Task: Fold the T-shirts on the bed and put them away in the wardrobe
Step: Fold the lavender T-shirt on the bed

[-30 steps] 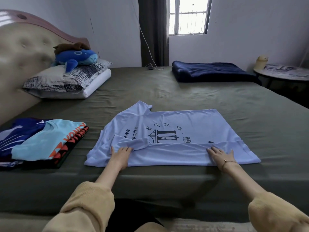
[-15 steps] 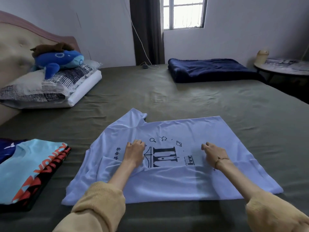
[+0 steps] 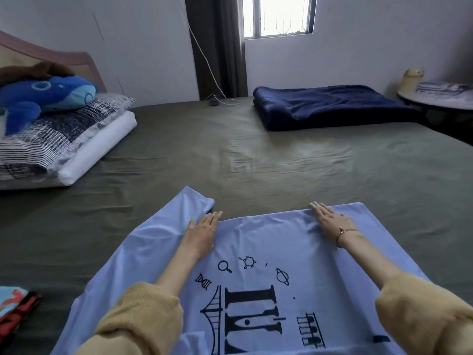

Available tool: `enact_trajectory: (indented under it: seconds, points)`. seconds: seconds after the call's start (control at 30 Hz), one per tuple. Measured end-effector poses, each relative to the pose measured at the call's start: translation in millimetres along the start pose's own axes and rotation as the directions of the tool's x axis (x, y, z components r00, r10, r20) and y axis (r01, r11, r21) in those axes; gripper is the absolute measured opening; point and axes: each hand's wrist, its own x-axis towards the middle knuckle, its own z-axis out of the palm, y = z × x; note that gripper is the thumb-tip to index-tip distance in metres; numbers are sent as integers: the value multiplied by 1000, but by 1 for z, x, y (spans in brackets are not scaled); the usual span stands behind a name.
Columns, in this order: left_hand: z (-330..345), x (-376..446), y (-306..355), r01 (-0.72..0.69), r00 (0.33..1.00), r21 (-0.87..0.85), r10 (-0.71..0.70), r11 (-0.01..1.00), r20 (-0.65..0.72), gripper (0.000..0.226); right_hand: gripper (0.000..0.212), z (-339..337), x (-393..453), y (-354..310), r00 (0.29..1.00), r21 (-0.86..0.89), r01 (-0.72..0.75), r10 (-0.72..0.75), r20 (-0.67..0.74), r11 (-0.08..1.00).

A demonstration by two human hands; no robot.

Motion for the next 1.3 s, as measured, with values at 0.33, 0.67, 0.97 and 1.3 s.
enact_trajectory:
  seconds: [0.33,0.67,0.97,1.3]
  points:
    - [-9,5,-10,96,993,291,-70,952,-100,50,27,4,1,16,891,-184,49,-126,-436,982]
    - [-17,-70,-2,-6,998,442,32,897,-51,41,29,29,-83,41,805,-102,29,-83,-588,994]
    - [-24,-132,16,48,996,556,5,830,-94,40,27,35,-160,50,918,1,-83,77,-388,997]
    - [-13,-194,35,-3,999,577,-16,817,28,9,53,45,-207,54,932,-93,42,-72,-355,995]
